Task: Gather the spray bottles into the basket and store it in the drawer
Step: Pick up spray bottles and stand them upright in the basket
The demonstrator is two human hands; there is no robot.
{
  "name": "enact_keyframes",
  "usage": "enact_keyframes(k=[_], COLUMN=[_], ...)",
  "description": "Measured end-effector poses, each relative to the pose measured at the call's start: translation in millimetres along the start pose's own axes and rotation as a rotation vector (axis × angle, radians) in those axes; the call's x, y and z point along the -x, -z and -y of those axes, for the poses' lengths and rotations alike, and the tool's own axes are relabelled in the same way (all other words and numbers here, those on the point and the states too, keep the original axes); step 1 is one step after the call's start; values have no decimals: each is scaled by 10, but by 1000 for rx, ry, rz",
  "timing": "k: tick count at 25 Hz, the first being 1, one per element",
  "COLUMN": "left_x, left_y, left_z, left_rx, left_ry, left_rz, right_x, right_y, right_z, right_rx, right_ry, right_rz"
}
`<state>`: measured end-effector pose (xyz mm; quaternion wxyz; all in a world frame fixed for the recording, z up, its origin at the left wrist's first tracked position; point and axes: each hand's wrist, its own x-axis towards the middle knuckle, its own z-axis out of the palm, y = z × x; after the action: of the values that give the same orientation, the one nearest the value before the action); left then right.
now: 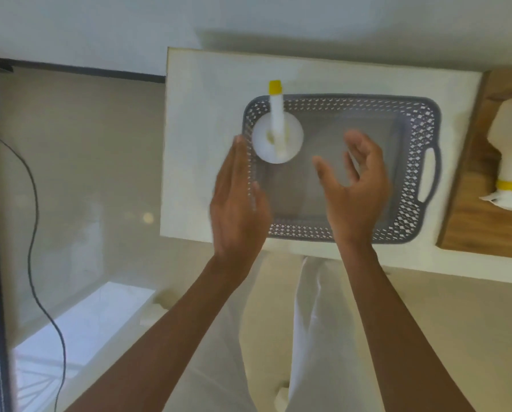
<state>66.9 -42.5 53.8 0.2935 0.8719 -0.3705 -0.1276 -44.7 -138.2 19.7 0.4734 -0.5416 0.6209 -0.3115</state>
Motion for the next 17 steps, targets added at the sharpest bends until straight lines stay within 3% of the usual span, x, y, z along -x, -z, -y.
enact_keyframes(k=[2, 3, 7, 10, 17], left_x=[177, 202, -4, -233, -600], left_y=[79, 25, -681, -1502, -2705], left_z=[-310, -526, -1576, -2190, -2532], left_rx=[-15, 10, 29, -337, -795], left_ry=[-256, -383, -775, -957, -1368], left_rz=[-158, -161, 162, 428, 603], right_x=[-16, -48, -308, -465, -653], right_y=[440, 680, 1591, 2061, 2478], right_z=[-48, -72, -253, -482, -810], right_rx=[-51, -57, 64, 156, 18], right_ry=[-91, -122, -208, -250, -255], right_rz=[-177, -246, -317, -267, -233])
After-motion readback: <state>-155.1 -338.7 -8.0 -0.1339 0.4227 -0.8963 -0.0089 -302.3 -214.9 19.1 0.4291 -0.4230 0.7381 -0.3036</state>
